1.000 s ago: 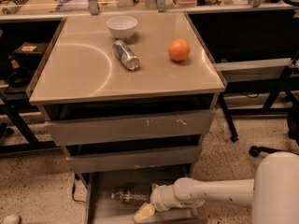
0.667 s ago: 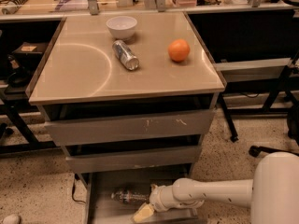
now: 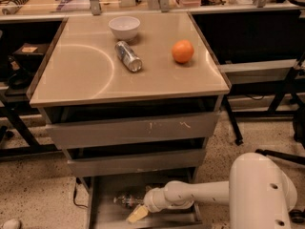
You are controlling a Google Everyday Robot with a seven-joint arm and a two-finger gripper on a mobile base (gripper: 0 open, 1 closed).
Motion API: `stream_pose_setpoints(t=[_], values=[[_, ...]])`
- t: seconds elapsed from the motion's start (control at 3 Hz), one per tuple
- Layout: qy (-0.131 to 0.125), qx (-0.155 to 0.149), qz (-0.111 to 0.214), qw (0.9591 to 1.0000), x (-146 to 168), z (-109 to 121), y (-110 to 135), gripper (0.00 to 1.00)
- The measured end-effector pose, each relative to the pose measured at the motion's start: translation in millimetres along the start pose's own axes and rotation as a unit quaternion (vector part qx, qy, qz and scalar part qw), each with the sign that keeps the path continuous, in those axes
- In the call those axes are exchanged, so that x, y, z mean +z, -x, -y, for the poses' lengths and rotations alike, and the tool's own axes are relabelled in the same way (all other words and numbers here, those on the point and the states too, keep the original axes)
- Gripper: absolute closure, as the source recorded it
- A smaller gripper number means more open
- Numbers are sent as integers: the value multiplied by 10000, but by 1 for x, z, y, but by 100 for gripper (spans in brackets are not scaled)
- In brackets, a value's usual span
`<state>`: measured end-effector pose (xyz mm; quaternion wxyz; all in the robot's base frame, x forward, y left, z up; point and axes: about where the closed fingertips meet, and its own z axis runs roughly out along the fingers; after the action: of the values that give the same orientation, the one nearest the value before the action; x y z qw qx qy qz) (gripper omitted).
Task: Pick water bottle from bottom drawer and place on counter
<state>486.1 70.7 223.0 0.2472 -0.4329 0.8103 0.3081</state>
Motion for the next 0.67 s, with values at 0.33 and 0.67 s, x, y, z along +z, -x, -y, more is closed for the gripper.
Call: stream_pose_setpoints(t=[0.33, 0.67], values=[[75, -31, 8, 10000, 11, -1, -2, 0], [91, -122, 49, 9999, 34, 1, -6, 0]])
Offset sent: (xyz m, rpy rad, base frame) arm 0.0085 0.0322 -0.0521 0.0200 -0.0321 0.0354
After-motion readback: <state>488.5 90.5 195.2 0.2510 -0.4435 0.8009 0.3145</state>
